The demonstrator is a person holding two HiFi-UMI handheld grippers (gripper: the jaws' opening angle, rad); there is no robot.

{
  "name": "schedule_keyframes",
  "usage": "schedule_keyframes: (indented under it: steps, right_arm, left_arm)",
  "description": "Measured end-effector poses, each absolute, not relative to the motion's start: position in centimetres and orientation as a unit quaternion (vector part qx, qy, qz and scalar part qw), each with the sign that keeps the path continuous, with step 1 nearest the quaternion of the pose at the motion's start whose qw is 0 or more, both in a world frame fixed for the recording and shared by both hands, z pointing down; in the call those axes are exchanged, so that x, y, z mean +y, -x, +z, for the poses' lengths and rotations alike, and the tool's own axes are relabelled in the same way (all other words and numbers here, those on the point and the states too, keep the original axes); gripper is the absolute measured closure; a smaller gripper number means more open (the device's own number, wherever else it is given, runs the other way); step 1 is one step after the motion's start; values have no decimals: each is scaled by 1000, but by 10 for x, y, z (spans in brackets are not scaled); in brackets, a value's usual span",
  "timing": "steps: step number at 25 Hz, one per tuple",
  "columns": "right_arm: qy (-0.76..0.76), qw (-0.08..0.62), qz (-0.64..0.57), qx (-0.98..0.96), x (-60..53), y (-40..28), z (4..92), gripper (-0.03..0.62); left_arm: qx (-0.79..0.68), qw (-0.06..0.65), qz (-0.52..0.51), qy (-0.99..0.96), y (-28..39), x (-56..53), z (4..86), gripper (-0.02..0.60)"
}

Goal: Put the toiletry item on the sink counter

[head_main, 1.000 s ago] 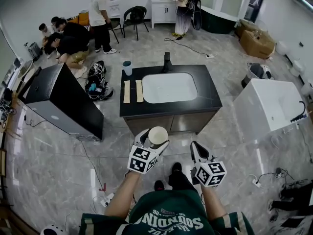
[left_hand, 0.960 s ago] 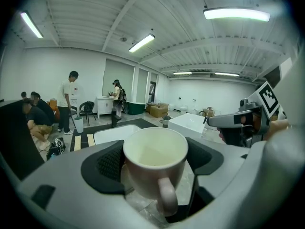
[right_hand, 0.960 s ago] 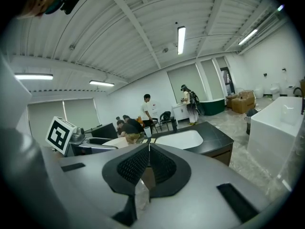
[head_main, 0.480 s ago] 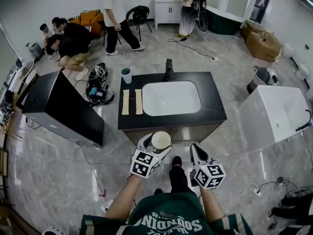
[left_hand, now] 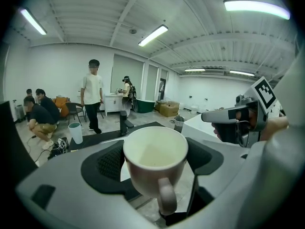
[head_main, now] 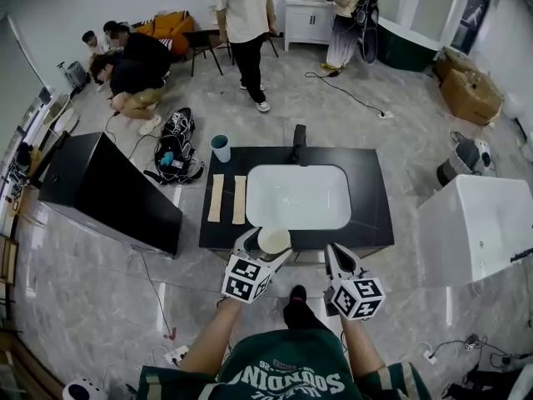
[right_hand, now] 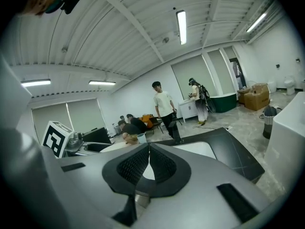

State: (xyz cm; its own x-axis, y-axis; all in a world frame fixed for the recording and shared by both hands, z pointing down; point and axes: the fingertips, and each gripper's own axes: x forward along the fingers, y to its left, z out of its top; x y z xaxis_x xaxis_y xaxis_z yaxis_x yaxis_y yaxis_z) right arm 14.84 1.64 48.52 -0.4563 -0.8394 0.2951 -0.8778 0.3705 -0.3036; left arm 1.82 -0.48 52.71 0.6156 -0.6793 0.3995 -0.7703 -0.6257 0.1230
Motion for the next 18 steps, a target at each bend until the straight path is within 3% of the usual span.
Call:
schedule_keyframes:
  steps: [18]
  right_arm:
    - [-456, 75, 217, -860, -105, -171, 499, 553]
  left_arm:
    - [-476, 169, 159, -848, -27, -114, 537, 170]
